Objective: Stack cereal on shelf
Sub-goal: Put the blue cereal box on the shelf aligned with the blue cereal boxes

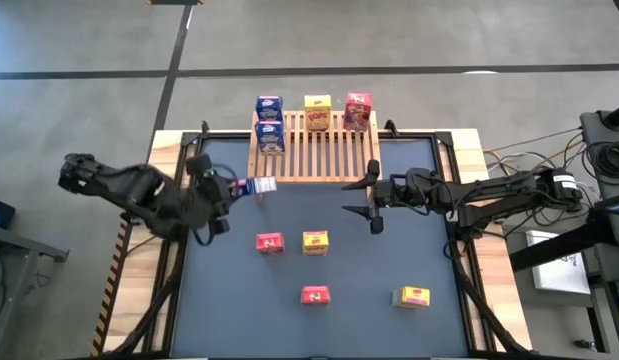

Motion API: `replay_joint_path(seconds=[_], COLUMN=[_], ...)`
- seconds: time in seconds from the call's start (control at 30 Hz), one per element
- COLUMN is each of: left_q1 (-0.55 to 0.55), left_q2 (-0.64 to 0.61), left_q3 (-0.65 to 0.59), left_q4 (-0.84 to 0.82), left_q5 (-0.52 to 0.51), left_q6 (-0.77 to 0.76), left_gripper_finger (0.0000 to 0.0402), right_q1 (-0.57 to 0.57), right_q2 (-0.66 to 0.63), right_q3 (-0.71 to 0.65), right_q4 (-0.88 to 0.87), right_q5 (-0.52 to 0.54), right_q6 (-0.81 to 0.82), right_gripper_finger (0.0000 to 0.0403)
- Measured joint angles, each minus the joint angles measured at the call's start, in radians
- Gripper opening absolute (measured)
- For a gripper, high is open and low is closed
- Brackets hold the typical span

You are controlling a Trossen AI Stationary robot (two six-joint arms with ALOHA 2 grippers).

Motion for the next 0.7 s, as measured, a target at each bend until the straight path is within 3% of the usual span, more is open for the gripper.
replay_joint_path(seconds=[0.4, 0.53, 0.7], left_q1=[0.315, 0.369, 0.389], left_q2=[0.036, 0.053, 0.069], left_q3=[0.128, 0.139, 0.14], left_q4=[0.042, 0.041, 0.054], left_q5=[0.231, 0.293, 0.297], left_q6=[0.288, 0.319, 0.32], left_gripper_finger=[0.0162, 0.0162, 0.0162], right_q1=[0.0, 0.0, 0.0], right_q2=[0.0, 0.0, 0.0], right_q3=[0.0, 0.0, 0.0], right_q4=[-0.008, -0.021, -0.031], right_q5=[0.0, 0.0, 0.0], right_q6=[0.01, 0.01, 0.009], right_gripper_finger=[0.0224, 0.0224, 0.0224])
